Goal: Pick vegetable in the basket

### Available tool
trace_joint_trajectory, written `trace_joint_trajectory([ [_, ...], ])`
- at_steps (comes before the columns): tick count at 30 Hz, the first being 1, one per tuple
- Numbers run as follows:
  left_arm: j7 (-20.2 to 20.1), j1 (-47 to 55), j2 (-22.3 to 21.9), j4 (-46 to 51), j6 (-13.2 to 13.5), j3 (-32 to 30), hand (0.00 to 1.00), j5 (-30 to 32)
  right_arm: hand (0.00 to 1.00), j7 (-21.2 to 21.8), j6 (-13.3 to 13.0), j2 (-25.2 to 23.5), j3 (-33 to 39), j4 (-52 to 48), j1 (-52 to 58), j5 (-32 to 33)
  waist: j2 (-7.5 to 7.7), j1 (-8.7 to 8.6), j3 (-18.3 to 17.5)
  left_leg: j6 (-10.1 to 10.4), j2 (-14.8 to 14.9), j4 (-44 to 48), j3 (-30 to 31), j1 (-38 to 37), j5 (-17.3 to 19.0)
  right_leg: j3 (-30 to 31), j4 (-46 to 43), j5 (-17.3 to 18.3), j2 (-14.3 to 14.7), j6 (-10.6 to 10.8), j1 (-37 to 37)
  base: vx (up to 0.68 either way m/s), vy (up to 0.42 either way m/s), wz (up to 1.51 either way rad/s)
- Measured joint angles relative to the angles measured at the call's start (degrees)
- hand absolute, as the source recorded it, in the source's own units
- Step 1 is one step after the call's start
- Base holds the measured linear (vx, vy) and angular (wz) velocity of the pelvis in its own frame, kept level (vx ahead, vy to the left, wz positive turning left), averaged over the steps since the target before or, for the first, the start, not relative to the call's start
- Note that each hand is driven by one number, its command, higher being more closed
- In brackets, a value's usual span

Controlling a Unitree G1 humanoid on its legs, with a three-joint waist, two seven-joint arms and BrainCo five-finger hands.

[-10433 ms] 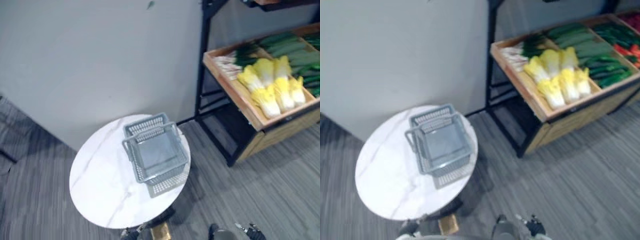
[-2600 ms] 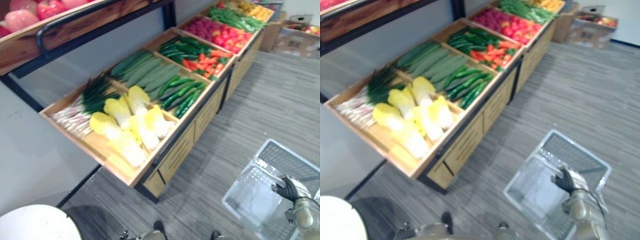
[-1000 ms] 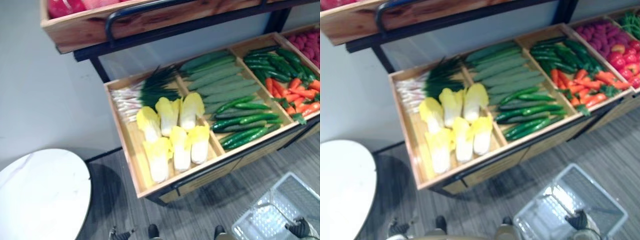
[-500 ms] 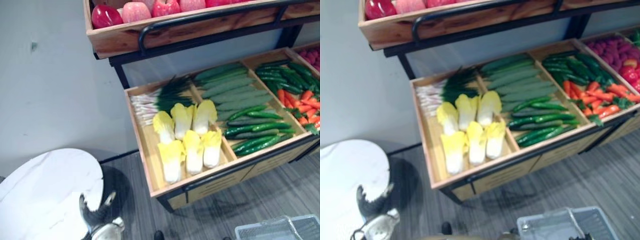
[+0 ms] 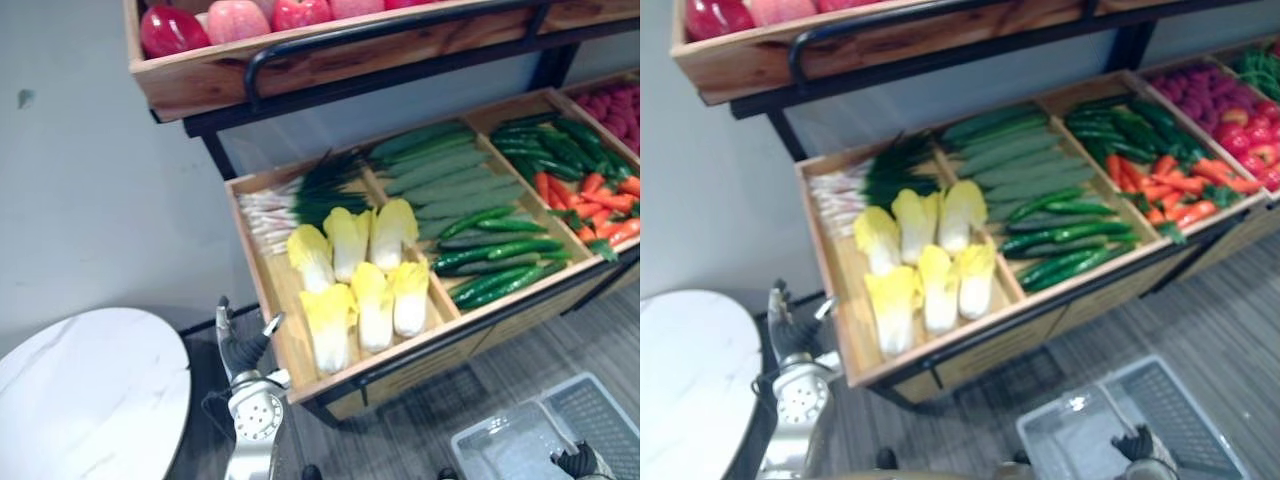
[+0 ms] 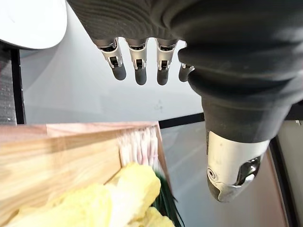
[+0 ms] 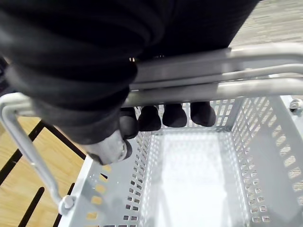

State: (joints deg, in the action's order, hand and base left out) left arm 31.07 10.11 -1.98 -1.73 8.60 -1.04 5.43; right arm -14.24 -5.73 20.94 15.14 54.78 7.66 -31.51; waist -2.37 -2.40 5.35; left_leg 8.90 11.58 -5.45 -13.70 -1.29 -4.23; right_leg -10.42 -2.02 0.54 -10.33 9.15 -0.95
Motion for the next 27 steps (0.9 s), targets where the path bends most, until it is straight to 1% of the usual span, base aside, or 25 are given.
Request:
trace_joint_trajectory([
  [2,-0.05,-0.06,0.05,0.0,-0.18,0.9,0.0,0.0,1.0,0.0,0.05,-0.01,-0.73,0.0,-0.15,0.0,0.16,-0.65,0.01,0.16,0.14,0.0,-0.28,-0.18,0.15,0.23,0.04,-0.01,0.17,0.0,-0.02,0.03,-0.008,-0.11],
  [9,-0.32,-0.98,0.74,-0.64,-0.87,2.87,0.0,0.05,1.0,0.0,0.35,0.05,-2.25,0.0,-0.16,0.0,0.67,-0.67,-0.02,0.46,0.25,0.01,-1.82,-1.18,0.76,1.55,0.64,-0.34,0.36,-0.04,0.03,0.01,0.001,-0.12],
  [11,-0.47,-1.55,1.06,-1.76,-1.69,3.06,0.0,0.04,1.0,0.0,0.37,0.06,-2.55,0.0,-0.17,-0.03,0.73,-0.67,-0.01,0.48,0.25,0.01,-2.17,-1.15,0.78,1.73,1.2,-0.7,0.39,-0.11,0.04,0.0,0.001,-0.07],
  [15,-1.2,-1.5,1.1,-4.33,-1.9,3.56,0.0,-0.05,1.0,0.0,0.43,0.18,-4.6,-0.49,-0.28,-0.03,0.91,-0.67,-0.02,0.48,0.24,0.01,-2.94,-1.16,0.91,2.38,2.0,-1.3,0.47,-0.09,-0.09,0.0,0.001,-0.08],
  [24,-2.6,-1.42,1.11,-8.48,-2.5,4.07,0.0,-1.0,1.0,0.03,0.56,0.23,-6.69,-2.74,-0.13,-0.14,0.95,-0.71,0.0,0.44,0.21,0.01,-3.18,-0.92,0.95,2.62,2.01,-1.35,0.46,-0.07,-0.57,0.0,0.0,-0.01],
  [27,-2.74,-1.42,1.13,-9.41,-2.63,4.05,0.0,-2.93,1.0,0.05,0.57,0.23,-6.95,-3.35,-0.12,-0.15,0.96,-0.72,0.01,0.47,0.21,0.01,-3.39,-0.84,0.98,2.84,1.98,-1.35,0.46,-0.06,-0.81,0.0,-0.003,-0.04],
])
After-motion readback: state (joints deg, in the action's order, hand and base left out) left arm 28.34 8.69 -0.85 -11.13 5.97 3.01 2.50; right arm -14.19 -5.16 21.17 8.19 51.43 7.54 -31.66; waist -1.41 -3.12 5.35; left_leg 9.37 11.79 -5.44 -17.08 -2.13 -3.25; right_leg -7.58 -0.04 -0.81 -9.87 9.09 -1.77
